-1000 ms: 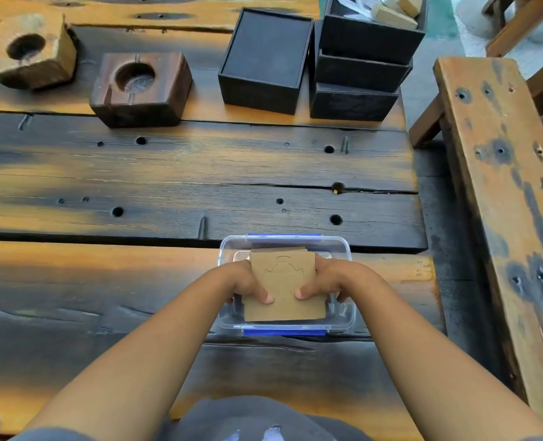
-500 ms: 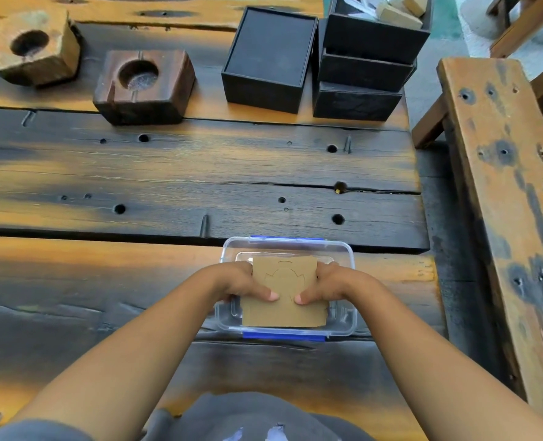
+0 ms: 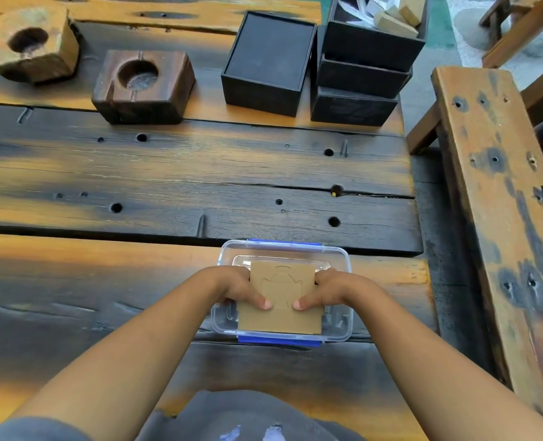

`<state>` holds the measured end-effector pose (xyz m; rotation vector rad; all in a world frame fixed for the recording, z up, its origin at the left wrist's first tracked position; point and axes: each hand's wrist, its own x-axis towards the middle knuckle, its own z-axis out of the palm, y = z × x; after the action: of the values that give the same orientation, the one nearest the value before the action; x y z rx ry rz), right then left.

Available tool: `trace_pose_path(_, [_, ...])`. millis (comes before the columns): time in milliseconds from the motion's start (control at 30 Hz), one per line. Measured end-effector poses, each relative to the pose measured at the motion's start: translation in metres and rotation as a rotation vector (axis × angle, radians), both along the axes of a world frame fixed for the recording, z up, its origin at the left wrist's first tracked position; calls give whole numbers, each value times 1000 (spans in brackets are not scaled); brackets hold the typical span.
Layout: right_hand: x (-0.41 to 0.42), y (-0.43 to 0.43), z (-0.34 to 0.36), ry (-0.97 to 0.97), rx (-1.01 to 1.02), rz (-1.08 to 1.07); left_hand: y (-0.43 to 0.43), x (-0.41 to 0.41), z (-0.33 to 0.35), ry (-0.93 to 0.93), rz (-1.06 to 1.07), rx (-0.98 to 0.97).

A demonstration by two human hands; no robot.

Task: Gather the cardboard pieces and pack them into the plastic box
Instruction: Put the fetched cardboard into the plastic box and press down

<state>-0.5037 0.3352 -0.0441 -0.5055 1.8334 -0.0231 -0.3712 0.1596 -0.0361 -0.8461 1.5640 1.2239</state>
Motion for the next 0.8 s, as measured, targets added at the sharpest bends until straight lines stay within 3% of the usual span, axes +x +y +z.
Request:
trace_pose_path(100, [0, 0, 3, -6, 11, -20, -1, 1, 3, -25, -76, 57])
trace_pose_path(300, [1, 6, 4, -23, 25, -10, 8, 2, 6, -45, -122, -68])
trace_pose_path(433, [10, 4, 6, 42, 47, 5, 13, 6, 6, -20, -73, -87])
trace_pose_path(533, [18, 5, 5, 50, -7, -127, 21, 8, 9, 52, -23, -200])
trace_pose_path(667, [41, 17, -1, 109, -63, -379, 36, 25, 9, 125, 225, -296])
trace_pose_path(800, [62, 29, -8, 65, -218, -734, 50, 47, 5, 189, 683, -144])
